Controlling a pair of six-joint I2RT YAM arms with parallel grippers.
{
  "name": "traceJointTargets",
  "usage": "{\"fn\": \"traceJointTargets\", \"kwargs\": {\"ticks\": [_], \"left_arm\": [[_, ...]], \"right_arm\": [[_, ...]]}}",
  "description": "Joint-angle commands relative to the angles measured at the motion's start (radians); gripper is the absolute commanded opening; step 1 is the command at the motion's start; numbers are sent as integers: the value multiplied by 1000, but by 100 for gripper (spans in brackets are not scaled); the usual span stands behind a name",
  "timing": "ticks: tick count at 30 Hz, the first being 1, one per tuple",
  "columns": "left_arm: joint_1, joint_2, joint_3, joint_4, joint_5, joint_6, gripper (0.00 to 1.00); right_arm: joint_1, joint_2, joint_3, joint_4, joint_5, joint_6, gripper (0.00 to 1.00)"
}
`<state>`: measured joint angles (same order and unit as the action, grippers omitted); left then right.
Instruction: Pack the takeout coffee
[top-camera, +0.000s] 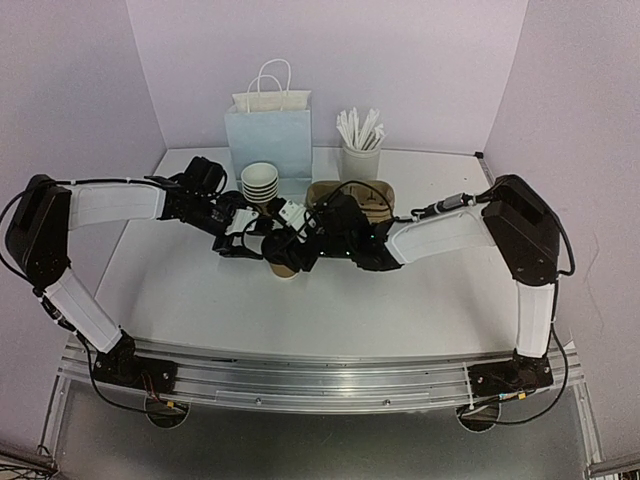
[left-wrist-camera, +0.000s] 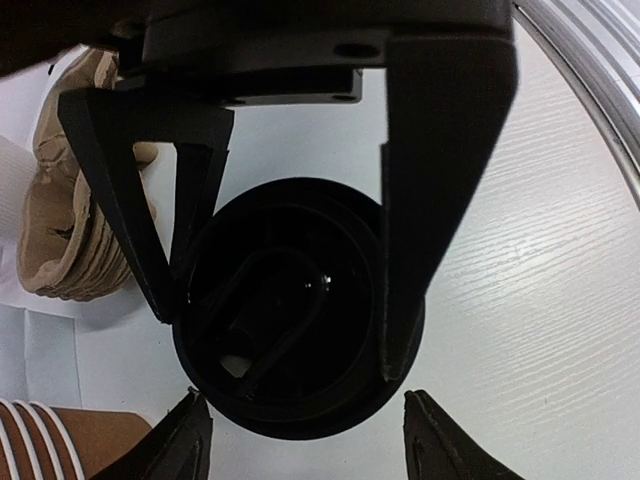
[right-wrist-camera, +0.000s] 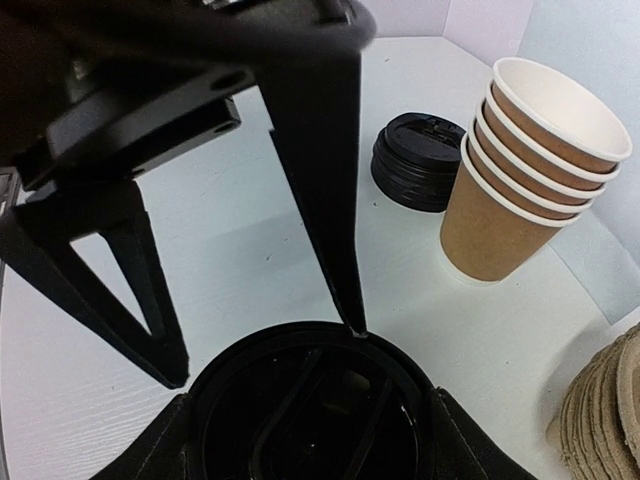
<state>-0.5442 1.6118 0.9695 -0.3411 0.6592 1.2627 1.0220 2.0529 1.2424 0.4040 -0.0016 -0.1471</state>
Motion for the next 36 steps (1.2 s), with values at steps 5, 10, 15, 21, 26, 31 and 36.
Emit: {"fn": "traceJointTargets", "kwargs": {"ticks": [5,10,15,21,26,31,36], "left_arm": [[37,-140,29,-87,-7,-91,74],[65,-209,0,-118,-33,-158,74],[119,-269,-34,-114,-57,-262,75],[155,-313,-75,-57,-90,-352,75],[206,-310,-73,-26,-110,-414,75],[254,-309,-84,1,-112,-454,75],[272,-308,-78,13,-113,-480,75]], "right_arm": [[10,37,0,-148,75,23,63],[10,59,17,-146,89,52,60],[10,70,38,-98,79,133,58],[38,148,125,-28,90,158,57],[59,212,217,-35,129,137,57],[74,278,328,-107,161,100,58],[81,322,403,-171,158,101,64]]}}
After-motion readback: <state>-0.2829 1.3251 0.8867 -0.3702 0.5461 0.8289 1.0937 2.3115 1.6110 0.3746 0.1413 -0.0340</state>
